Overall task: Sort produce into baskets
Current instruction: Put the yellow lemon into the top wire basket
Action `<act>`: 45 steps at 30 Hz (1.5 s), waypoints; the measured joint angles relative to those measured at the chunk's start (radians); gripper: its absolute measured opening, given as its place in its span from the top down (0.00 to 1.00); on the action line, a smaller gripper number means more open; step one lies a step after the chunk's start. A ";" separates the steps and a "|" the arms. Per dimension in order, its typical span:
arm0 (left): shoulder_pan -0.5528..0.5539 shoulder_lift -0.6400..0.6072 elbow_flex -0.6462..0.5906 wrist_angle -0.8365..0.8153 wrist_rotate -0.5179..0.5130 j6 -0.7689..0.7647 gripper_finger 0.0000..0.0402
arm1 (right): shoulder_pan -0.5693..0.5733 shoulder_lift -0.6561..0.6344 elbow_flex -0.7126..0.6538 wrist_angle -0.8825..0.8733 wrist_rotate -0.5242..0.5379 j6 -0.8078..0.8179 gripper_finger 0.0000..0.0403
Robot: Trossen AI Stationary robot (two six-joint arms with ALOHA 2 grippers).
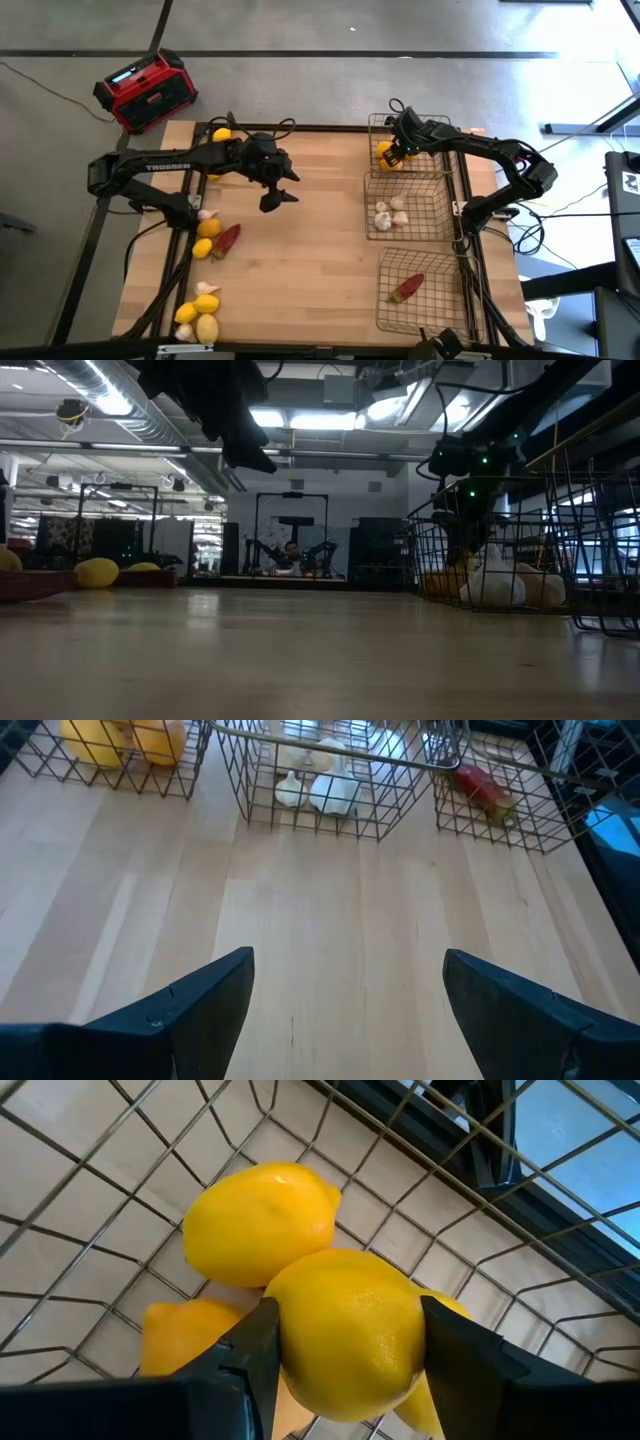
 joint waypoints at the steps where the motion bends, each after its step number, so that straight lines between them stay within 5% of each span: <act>1: 0.000 0.000 0.000 0.000 0.000 0.000 0.20 | 0.000 0.000 0.000 0.000 0.000 0.001 0.54; 14: -0.007 0.000 0.000 0.029 0.000 -0.041 0.20 | 0.000 0.000 0.000 0.013 -0.001 0.000 0.32; 20: -0.007 0.000 0.000 0.052 0.000 -0.076 0.20 | 0.037 -0.041 0.000 0.016 0.032 -0.025 0.30; 32: -0.005 0.000 0.000 0.035 -0.008 -0.023 0.20 | 0.301 -0.327 0.015 0.067 0.011 -0.021 0.30; 45: -0.005 -0.005 0.000 -0.277 -0.421 -0.186 0.20 | 0.594 -0.336 0.015 0.237 0.042 -0.030 0.30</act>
